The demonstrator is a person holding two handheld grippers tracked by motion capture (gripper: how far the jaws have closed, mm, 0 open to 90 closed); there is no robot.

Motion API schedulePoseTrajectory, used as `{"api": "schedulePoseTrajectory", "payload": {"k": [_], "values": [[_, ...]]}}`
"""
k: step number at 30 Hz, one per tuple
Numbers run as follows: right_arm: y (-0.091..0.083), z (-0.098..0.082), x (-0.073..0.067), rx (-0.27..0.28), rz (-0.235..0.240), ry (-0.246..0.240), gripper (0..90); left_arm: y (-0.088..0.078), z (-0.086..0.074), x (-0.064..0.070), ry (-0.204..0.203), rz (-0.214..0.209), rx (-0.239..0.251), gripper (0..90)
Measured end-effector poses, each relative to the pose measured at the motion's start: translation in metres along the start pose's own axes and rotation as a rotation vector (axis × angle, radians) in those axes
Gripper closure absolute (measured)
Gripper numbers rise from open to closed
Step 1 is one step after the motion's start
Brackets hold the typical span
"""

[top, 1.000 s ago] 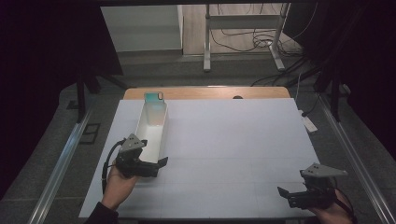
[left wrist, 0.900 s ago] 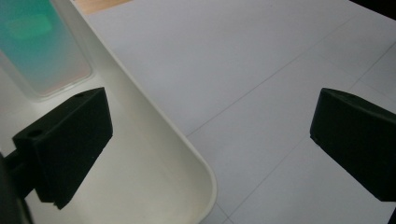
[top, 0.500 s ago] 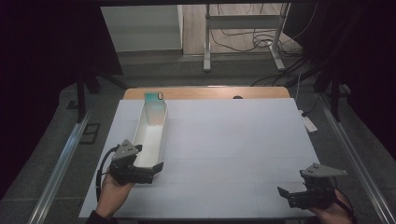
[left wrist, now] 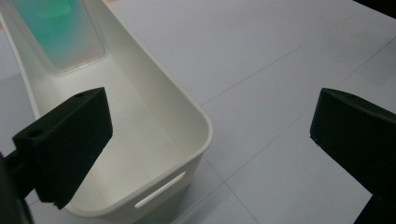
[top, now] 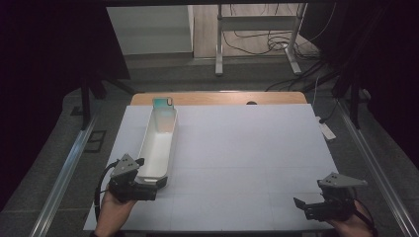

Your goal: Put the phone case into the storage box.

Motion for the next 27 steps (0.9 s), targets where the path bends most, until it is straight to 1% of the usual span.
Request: {"api": "schedulePoseTrajectory", "payload": {"k": [6, 15, 27], "values": [[0.0, 0.0, 0.0, 0.0, -0.001, 0.002, 0.0, -0.005, -0.005, 0.0, 0.0, 0.013, -0.003, 0.0], [0.0, 0.0, 0.0, -0.002, -0.002, 0.002, 0.0, -0.013, -0.014, -0.001, -0.014, 0.032, -0.011, 0.0], [0.0, 0.0, 0.0, -0.003, -0.004, 0.001, 0.0, -0.021, -0.024, 0.0, -0.037, 0.036, -0.009, 0.0]]}}
Point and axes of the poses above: each handheld gripper's, and its own axes: y roughly forward along the jaws, z roughly out of its top, x roughly to its right, the point moved 5 cm from there along y, roughly forward along the jaws, and after that the axes turned 1 degree about -y, right-handed, at the moved point
